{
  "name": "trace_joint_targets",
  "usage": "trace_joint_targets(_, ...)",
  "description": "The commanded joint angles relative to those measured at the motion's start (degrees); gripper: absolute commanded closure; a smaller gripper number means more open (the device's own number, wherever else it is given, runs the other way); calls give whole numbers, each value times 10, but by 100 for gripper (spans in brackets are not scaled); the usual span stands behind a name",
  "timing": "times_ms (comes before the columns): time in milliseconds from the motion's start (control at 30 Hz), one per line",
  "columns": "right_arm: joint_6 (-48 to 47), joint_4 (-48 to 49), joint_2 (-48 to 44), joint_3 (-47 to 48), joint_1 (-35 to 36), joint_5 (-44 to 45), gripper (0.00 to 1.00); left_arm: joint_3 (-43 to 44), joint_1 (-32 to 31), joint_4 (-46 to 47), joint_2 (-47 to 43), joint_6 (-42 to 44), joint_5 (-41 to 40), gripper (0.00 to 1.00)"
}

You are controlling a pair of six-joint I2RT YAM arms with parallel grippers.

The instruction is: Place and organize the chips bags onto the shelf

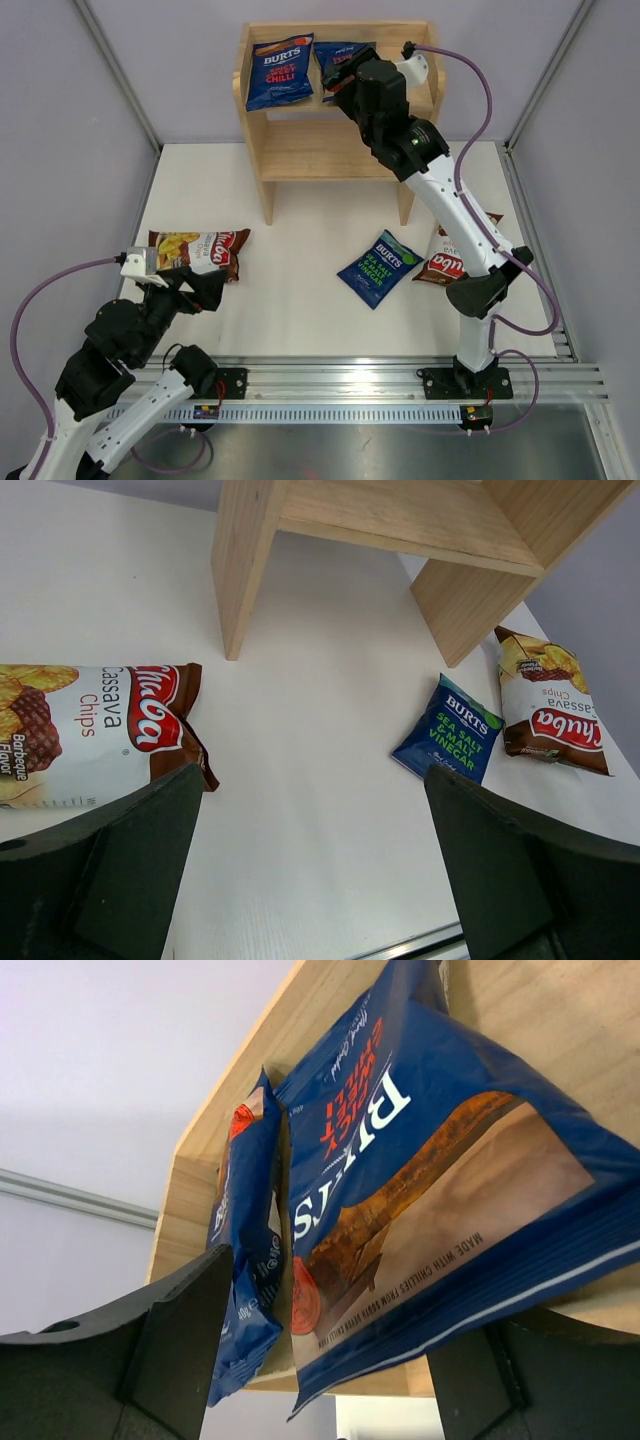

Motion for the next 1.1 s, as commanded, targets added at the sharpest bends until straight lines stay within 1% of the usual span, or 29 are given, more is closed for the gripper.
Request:
trace_joint_targets(0, 0, -86, 10, 20, 18, 54, 20, -3, 1, 18, -3, -1, -10, 3)
trace_joint_targets(167, 24, -127, 9, 29, 28, 72, 20, -3, 1, 16, -7, -2, -11, 3)
trace_joint_targets(233, 32, -121, -5, -1, 28, 71, 21, -4, 1, 16, -7, -2, -12, 3)
trace_joint_targets(300, 32, -86, -35, -59, 28, 64, 23, -4, 1, 16, -8, -3, -12, 3)
trace_joint_targets(367, 38, -53, -62, -110, 28, 57, 28, -4, 1, 16, -8, -3, -12, 3)
trace_joint_targets(433, 44, -39, -77, -133, 28, 51, 31, -4, 1, 16, -7, -3, -12, 3)
trace_joint_targets(467, 43, -27, -87, -152, 28, 49, 36, -4, 1, 15, -8, -4, -12, 3)
trace_joint_targets(567, 44, 2, -104, -180, 28, 40, 44, -3, 1, 15, -8, -4, -12, 3)
trace_joint_targets(600, 44, 8, -107, -186, 28, 37, 50, -4, 1, 16, -7, -3, -12, 3)
trace_joint_targets(667, 45, 18, -107, -190, 28, 30, 56, -4, 1, 15, -8, -4, -12, 3)
trace_joint_targets(700, 48, 18, -106, -188, 28, 29, 61, -3, 1, 15, -8, -3, -12, 3)
trace_joint_targets(800, 53, 26, -99, -187, 28, 24, 64, -5, 1, 16, -12, -3, -12, 3)
trace_joint_targets(833, 56, 29, -93, -185, 28, 23, 67, -5, 1, 16, -12, -3, -12, 3)
trace_joint_targets(933, 60, 28, -81, -166, 29, 21, 70, -5, 1, 15, -12, -3, -11, 3)
trace_joint_targets(1067, 69, 32, -67, -146, 34, 17, 69, -5, 1, 18, -10, -2, -9, 3)
